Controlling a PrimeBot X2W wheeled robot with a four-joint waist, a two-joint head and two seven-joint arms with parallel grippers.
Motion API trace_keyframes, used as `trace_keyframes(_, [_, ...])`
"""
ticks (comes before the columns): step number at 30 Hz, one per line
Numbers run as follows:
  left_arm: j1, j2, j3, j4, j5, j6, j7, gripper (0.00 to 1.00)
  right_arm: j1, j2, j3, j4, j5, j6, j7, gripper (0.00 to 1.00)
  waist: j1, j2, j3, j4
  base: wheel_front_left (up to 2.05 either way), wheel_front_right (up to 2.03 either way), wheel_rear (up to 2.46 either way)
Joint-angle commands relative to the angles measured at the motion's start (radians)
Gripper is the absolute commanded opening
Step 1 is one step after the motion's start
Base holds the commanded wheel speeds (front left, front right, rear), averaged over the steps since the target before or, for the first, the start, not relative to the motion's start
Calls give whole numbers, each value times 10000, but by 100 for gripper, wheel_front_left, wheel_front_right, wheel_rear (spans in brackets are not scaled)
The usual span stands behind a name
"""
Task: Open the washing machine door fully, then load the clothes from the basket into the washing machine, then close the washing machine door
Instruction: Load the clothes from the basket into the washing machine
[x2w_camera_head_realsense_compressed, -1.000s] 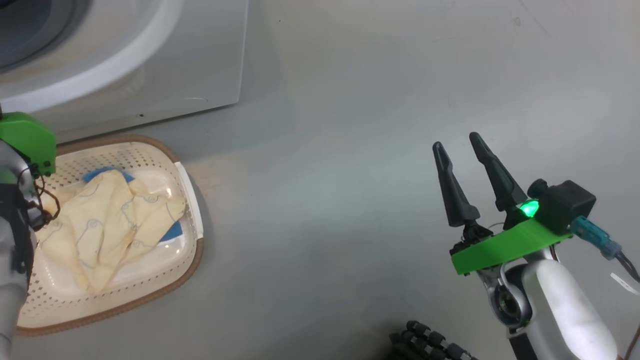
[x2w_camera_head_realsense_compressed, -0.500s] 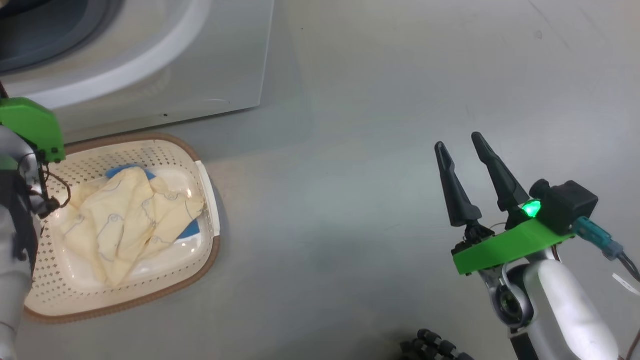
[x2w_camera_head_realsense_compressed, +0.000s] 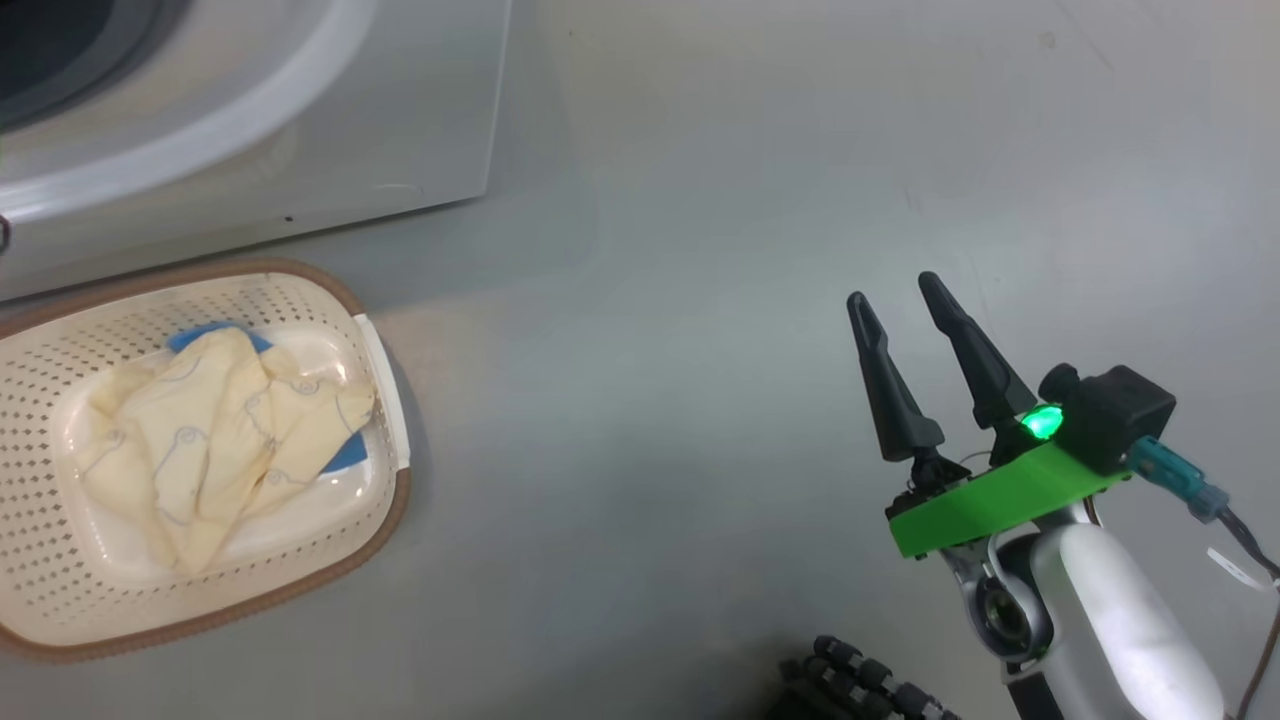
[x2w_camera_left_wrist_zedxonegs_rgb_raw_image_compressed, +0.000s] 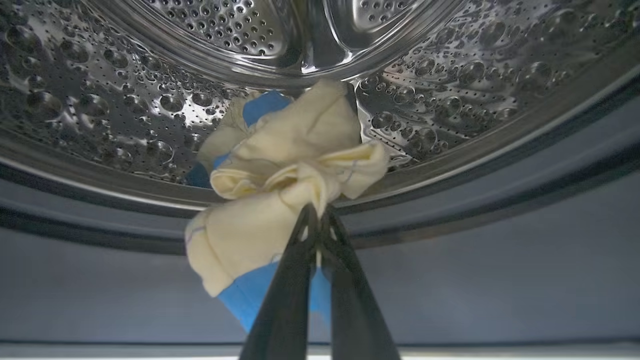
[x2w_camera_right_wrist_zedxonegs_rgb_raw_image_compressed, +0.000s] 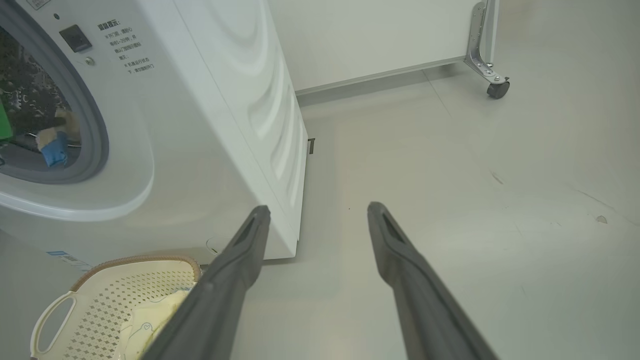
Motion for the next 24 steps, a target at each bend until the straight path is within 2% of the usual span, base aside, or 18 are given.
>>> trace_keyframes(1, [-492,626,275,-410,-10,-67,136,0,-59,-83,185,-319,99,16,-97,100,0,0,190,-161,0,0,0])
trace_keyframes(8, [-1473,1200,304,-894,-12,-248,851,0,-290,-83,416,-465,409,16,-97,100,0,0,877,-558,0,0,0])
trace_keyframes(12, [-2038,1566,335,-1151,126,-236,788,0,-474,-83,610,-592,587,16,-97,100,0,0,1325,-765,0,0,0])
trace_keyframes(16, [-2532,1864,498,-1237,199,-238,17,0,-624,-83,762,-638,757,16,-97,100,0,0,1674,-955,0,0,0])
trace_keyframes(20, [-2877,1984,556,-1171,167,-527,-851,0,-757,-83,886,-648,848,16,-97,100,0,0,1988,-1083,0,0,0])
trace_keyframes(24, [-3347,2115,901,-917,82,-418,-2190,0,-894,-83,1048,-670,964,16,-97,100,0,0,2282,-1228,0,0,0])
